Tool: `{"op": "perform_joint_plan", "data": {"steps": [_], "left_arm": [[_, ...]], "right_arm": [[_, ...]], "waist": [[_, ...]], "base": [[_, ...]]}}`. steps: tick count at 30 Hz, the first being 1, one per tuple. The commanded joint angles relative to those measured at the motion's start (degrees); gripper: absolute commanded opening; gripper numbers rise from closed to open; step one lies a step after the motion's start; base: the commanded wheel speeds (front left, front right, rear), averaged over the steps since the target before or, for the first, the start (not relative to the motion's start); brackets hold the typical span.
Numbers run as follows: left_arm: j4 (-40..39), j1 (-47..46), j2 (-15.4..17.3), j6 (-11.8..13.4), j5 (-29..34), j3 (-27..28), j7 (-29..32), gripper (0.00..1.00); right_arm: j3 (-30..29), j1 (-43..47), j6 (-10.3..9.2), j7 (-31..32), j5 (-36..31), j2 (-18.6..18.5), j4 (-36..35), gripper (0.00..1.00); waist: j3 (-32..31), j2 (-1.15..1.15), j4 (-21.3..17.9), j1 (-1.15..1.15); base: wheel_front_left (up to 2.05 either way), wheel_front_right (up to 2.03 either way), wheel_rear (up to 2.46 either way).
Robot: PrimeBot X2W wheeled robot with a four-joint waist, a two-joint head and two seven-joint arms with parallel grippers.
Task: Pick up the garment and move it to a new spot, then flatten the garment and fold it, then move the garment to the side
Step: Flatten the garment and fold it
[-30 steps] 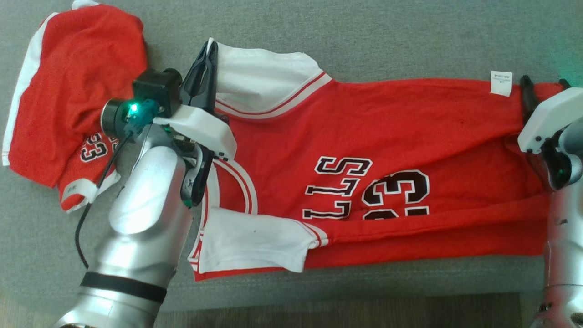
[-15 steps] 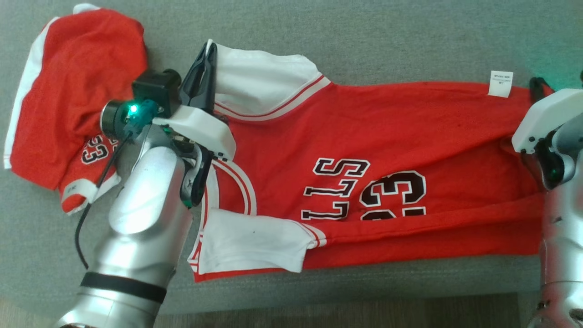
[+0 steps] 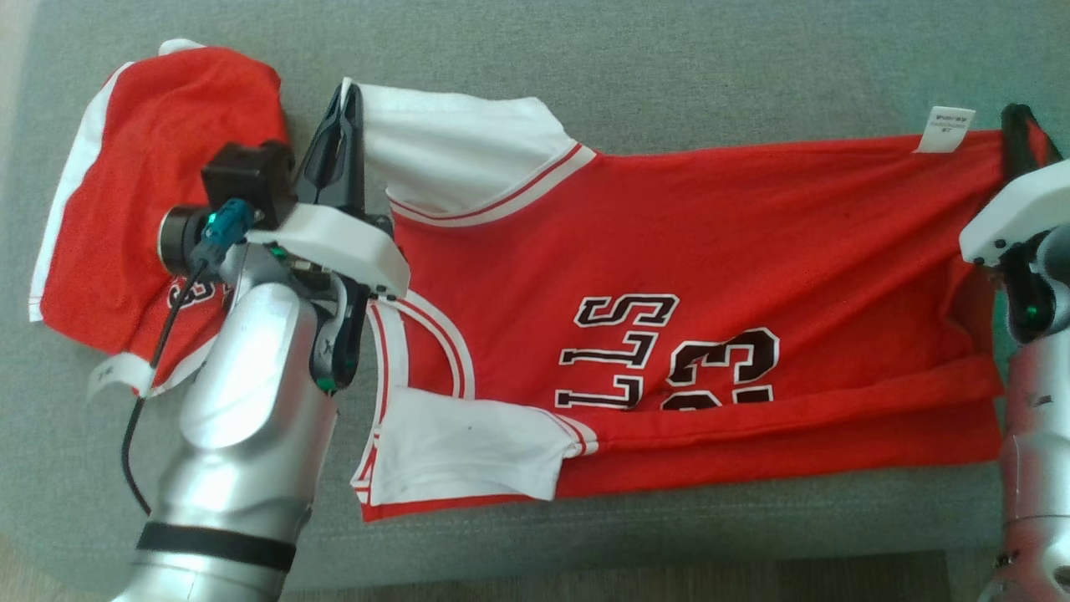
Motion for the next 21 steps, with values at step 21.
{"op": "perform_joint_plan", "data": {"steps": [21], "left_arm": [[-8.90,8.92,2.03,-2.86,-0.35,2.30,-0.69,0.00]], "right_arm": [[7.54,5.31,-0.03,1.95,6.96,-4.84,-4.70,0.00]], "waist": [[-4.83,0.00,0.54,0.00]], "base": [[0.00,0.00,0.00]]}}
